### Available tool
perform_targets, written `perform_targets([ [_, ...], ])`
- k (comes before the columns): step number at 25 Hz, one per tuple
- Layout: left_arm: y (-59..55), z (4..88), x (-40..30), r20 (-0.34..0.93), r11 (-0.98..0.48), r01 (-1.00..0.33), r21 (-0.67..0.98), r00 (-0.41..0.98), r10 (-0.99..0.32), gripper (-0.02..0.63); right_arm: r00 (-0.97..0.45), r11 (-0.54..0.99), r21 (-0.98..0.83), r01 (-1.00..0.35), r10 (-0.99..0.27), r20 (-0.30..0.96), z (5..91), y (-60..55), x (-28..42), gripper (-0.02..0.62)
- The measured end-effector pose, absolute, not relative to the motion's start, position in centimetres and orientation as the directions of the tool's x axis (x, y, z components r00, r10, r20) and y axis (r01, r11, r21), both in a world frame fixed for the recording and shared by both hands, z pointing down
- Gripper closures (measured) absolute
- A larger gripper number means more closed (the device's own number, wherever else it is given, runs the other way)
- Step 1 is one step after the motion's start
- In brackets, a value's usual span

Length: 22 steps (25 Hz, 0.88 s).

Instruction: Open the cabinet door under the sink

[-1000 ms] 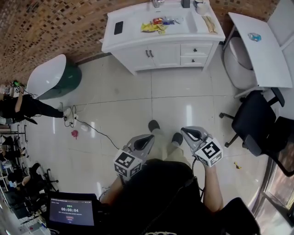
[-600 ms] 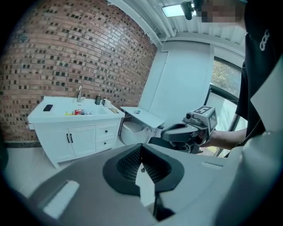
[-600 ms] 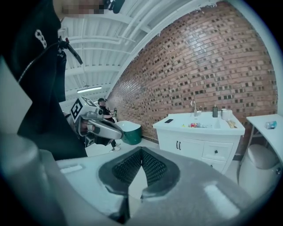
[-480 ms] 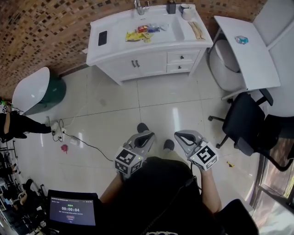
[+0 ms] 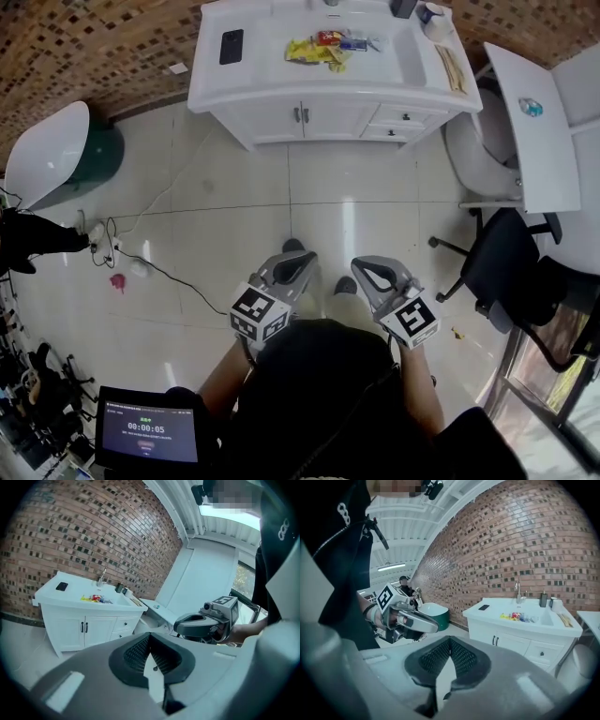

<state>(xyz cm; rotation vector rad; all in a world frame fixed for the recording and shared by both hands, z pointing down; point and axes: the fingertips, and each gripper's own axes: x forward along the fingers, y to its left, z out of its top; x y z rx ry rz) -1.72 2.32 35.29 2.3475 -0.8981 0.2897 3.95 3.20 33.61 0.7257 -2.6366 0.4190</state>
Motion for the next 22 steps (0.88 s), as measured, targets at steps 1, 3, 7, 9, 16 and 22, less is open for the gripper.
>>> perform_targets([
  [1, 1.2, 35.7, -2.5, 0.39, -0.59, -0.662, 0.462, 0.75, -0.535, 0.589, -0.794, 0.822, -0.173, -0.543, -0.435, 0.426, 33.7, 2.2, 3.0, 0.603],
  [3, -1.1, 36.6, -3.8, 0.383, -0.602, -0.655, 0.456, 0.755, -0.532, 0.589, -0.78, 0.81, -0.163, -0.563, -0.455, 0.429, 34.1, 0.1, 1.5, 0.603],
  [7, -5.1, 38.5, -6.0, 0.396, -0.64, -0.647, 0.415, 0.762, -0.513, 0.589, -0.78, 0.807, -0.176, -0.564, -0.45, 0.436, 35.6, -2.9, -1.6, 0.603],
  [9, -6.5, 39.2, -6.7, 0.398, -0.65, -0.645, 0.403, 0.763, -0.51, 0.589, -0.798, 0.82, -0.164, -0.548, -0.454, 0.397, 35.4, -4.2, -3.1, 0.603],
  [16, -12.5, 44.5, -9.1, 0.332, -0.578, -0.714, 0.395, 0.698, -0.635, 0.589, -0.804, 0.783, -0.213, -0.585, -0.525, 0.279, 37.4, -9.6, -4.7, 0.603],
  [22, -18.6, 52.9, -8.7, 0.389, -0.523, -0.796, 0.303, 0.605, -0.695, 0.588, -0.8, 0.766, -0.253, -0.592, -0.52, 0.3, 44.3, -14.2, -2.9, 0.603],
])
